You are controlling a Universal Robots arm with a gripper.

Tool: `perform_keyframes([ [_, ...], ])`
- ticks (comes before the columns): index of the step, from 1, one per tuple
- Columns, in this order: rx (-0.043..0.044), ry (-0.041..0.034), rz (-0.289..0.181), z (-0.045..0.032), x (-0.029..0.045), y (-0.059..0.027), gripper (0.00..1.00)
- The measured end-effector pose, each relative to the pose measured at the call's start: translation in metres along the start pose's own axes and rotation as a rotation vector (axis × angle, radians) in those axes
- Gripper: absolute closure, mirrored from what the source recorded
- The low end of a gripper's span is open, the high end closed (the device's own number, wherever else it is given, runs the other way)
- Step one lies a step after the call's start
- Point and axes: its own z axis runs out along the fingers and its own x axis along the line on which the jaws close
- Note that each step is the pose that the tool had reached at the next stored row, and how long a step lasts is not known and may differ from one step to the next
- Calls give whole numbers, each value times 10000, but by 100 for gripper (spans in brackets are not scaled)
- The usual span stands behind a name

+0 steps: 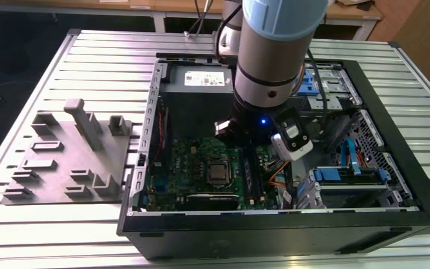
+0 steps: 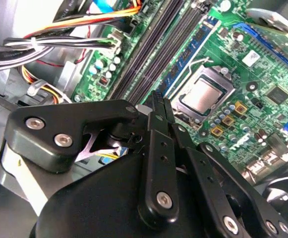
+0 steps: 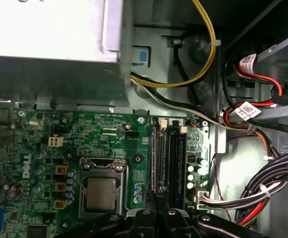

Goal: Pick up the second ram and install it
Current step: 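Insert the second ram into the second slot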

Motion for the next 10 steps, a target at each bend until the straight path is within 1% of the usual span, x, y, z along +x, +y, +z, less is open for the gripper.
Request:
perform_keyframes([
  [6, 1, -1, 8, 22, -49, -3, 91],
  [10, 0, -1, 10, 24, -51, -3, 91],
])
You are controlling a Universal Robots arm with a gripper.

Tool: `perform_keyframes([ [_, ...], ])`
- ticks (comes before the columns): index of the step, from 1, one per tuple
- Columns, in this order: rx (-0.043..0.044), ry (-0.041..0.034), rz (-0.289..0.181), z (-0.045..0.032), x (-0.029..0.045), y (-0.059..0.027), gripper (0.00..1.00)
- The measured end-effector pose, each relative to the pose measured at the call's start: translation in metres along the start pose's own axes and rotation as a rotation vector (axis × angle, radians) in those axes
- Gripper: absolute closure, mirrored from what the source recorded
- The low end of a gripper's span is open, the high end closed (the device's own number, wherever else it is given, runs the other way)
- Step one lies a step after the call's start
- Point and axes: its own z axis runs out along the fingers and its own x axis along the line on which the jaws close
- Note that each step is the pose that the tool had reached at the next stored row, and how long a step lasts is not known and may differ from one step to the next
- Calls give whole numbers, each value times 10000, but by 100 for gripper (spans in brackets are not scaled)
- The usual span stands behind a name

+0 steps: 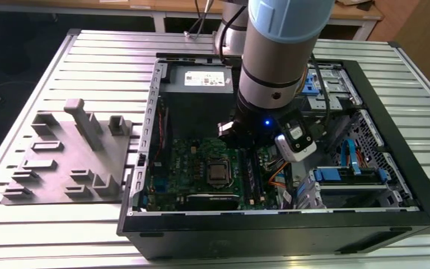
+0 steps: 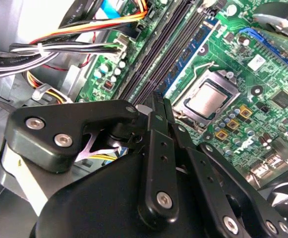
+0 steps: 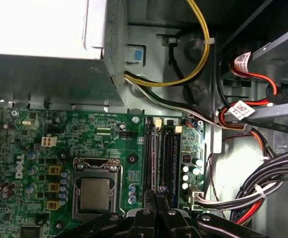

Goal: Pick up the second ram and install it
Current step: 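Insert the second ram into the second slot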

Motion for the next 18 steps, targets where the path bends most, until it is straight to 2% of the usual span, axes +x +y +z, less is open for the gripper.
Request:
perform_keyframes([
  [6, -1, 0, 1, 14, -18, -1, 91],
  [18, -1, -1, 7, 107, -16, -8, 91],
])
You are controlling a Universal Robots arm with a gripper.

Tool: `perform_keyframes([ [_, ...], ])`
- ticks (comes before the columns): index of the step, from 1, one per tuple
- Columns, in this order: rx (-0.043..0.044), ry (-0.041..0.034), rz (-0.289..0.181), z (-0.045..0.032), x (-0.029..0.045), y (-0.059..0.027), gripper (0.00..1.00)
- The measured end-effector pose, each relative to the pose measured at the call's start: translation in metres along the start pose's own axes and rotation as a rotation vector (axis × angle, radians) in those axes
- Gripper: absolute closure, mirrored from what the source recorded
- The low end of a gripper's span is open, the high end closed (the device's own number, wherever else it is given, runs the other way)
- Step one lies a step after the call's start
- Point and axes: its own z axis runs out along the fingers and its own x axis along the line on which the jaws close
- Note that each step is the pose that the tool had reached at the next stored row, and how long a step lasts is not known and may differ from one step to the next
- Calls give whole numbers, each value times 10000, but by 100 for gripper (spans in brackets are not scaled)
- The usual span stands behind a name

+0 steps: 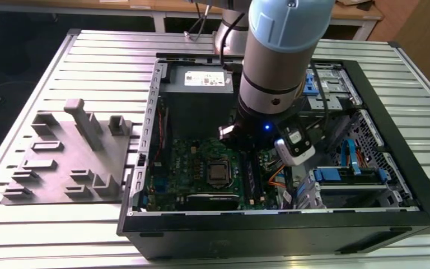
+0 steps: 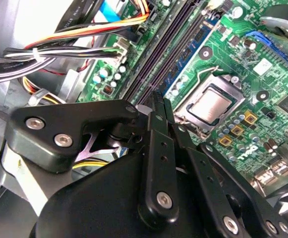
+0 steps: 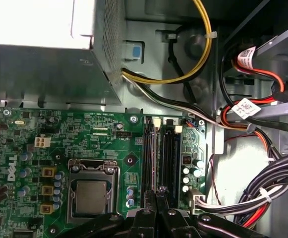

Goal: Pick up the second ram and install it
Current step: 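Insert the second ram into the second slot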

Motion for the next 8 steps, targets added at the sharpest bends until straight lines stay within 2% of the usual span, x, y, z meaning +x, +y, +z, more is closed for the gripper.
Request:
perform_keyframes([
  [8, 3, -3, 47, 34, 1, -2, 91],
])
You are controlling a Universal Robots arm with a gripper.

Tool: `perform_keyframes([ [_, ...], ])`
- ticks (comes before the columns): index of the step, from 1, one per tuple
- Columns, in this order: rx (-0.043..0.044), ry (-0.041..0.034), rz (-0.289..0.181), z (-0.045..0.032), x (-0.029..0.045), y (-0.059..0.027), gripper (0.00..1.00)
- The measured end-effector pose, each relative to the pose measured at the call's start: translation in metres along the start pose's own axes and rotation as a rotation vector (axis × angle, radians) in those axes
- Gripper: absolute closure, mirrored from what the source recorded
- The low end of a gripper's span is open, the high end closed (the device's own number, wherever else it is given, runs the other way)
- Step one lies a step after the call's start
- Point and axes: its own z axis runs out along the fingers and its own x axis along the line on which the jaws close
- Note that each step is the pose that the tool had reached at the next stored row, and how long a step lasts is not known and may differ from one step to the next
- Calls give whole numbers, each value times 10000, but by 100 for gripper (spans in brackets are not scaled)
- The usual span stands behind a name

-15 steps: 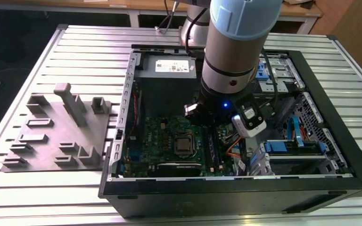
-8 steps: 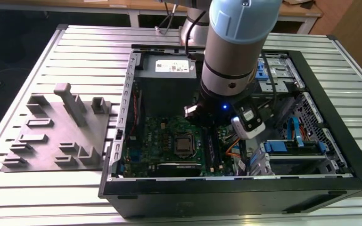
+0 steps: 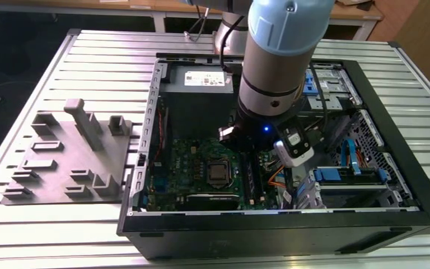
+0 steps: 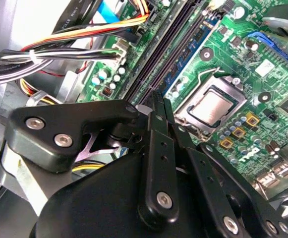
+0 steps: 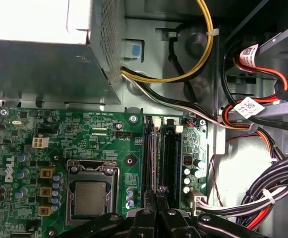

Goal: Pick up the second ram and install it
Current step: 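Insert the second ram into the second slot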

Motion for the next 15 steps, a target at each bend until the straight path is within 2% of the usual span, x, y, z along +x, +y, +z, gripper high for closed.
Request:
perform_keyframes([
  [15, 6, -7, 118, 44, -14, -4, 91],
])
